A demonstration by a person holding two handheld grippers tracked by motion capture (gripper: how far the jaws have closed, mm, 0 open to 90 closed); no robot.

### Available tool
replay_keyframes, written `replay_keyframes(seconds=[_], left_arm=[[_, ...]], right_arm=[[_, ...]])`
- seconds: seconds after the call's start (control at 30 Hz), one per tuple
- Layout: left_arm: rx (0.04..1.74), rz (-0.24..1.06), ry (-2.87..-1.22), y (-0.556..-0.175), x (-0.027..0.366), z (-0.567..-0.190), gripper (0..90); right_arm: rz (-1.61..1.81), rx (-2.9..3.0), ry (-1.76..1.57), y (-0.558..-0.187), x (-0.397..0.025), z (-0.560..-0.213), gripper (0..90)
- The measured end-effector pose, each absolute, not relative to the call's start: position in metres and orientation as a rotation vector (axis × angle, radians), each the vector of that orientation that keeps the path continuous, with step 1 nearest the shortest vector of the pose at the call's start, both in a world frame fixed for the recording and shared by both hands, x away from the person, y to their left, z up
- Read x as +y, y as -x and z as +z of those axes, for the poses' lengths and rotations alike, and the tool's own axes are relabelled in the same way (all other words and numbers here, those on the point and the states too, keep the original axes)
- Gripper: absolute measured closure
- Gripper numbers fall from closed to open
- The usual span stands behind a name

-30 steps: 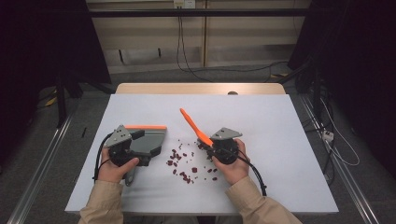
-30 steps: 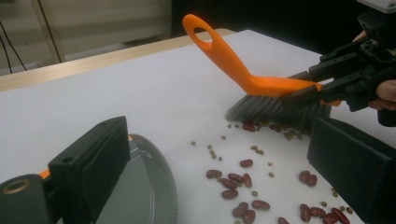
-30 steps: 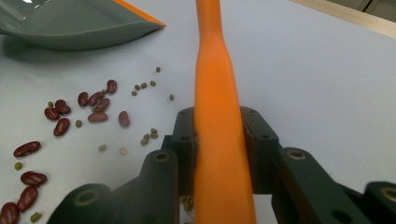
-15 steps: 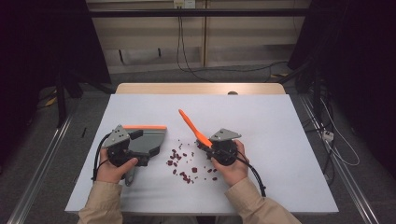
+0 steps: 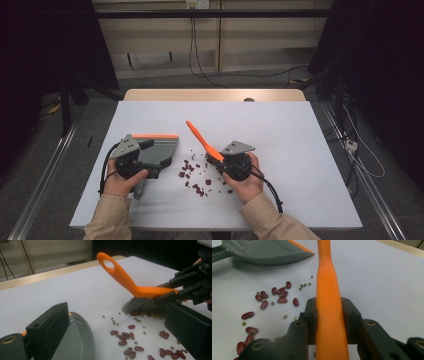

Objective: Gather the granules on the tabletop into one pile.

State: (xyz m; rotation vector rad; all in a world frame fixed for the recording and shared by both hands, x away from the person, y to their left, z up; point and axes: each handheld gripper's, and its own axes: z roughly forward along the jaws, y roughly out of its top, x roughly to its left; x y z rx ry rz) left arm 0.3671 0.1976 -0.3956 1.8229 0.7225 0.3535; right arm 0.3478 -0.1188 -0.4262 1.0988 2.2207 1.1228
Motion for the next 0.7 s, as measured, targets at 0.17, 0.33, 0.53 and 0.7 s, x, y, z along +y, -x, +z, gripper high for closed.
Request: replay_keyframes(seconds=[0.17,0.33,0.53,0.7], left_arm=[[0.724,0.355,-1.815,-0.367,0.200,-0.395,5.8],[0.724,0.352,-1.818,-0.367,0.199,-0.395,5.8],[0.721,0.353,-1.816,-0.367,0.199,-0.395,5.8],[0.719,0.350,-1.817,-0.367,0.200,-0.395,5.8]], right_arm=[[1.122,2.230,-1.079,-0.346,-0.115,-0.426,71.0],[1.139,2.237,-1.074,-0.344,-0.113,-0.425,71.2],[1.131,2.243,-1.037,-0.345,-0.111,-0.423,71.5],[1.185,2.220,-0.995,-0.354,-0.122,-0.410,71.5]])
